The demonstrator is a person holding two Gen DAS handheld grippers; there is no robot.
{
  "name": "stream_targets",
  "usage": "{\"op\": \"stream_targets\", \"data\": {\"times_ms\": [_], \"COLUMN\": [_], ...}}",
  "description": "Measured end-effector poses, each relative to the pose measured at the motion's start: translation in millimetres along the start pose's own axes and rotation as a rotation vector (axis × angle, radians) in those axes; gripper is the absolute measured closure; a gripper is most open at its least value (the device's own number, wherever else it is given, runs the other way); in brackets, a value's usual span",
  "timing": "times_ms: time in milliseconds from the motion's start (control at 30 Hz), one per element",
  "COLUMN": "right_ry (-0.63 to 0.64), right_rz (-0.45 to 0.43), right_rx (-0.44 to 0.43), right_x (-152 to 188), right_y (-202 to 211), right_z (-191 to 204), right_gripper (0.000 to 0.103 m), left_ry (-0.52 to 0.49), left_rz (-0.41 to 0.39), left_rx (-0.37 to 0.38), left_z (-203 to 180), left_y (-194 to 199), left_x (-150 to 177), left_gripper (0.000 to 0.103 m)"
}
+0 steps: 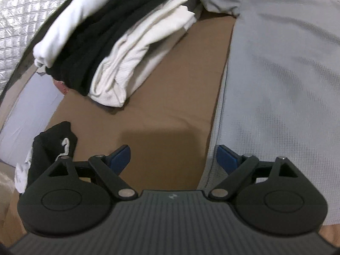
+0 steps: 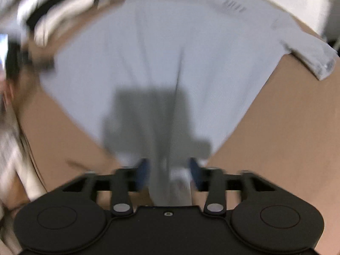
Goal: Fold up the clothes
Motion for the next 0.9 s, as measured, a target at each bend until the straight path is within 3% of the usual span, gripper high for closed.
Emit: {"op": "stream_targets", "data": {"times_ms": [200, 367, 433, 467, 533, 567, 633, 767, 833, 900], "right_ry": [-0.268, -0.602, -0.741, -0.765, -0.739, -0.717, -0.669, -0.439, -0.320, -0.251], "right_rz": [-0.159, -0.094, -0.090, -0.091, 0.000, 0.057, 0.161, 0.325, 0.395, 0.415], "right_rx": [-0.040, 0.002, -0.074, -0.141, -0.234, -0.272, -0.313, -0.321, -0.275, -0.231], "right_x": [-29, 4, 13, 14, 15, 15, 15, 13, 14, 15], "right_y": [-15, -37, -36, -36, -47, -54, -63, -70, -79, -88], "right_z": [-45, -104, -116, -117, -107, -102, -93, -58, -42, -31], "right_gripper": [0.042, 0.041, 0.039, 0.033, 0.028, 0.028, 0.028, 0.022, 0.021, 0.021], "left_ry": [0.112, 0.174, 0.217, 0.250, 0.315, 0.332, 0.353, 0.423, 0.475, 0.380], "left_rz": [0.029, 0.056, 0.094, 0.115, 0.158, 0.166, 0.175, 0.189, 0.181, 0.124], "left_rx": [0.054, 0.072, 0.096, 0.119, 0.163, 0.162, 0.166, 0.185, 0.191, 0.205], "left_z": [4, 15, 18, 20, 23, 24, 26, 29, 29, 18], "left_y": [-8, -13, -20, -24, -32, -35, -38, -44, -45, -38], "left_x": [-3, 3, 8, 10, 14, 15, 19, 25, 28, 23], "left_gripper": [0.011, 0.010, 0.010, 0.009, 0.007, 0.001, 0.000, 0.000, 0.000, 0.016]}}
Point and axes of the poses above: each gripper's, at about its wrist camera, not at the fingertips, and y roughly against the way its jaws point, z to its left, x to its underside, the point moved 5 cm from there along -y, roughly the way its jaws point, and after that the axes turned 7 degrees about -z, right-handed, at the moved point
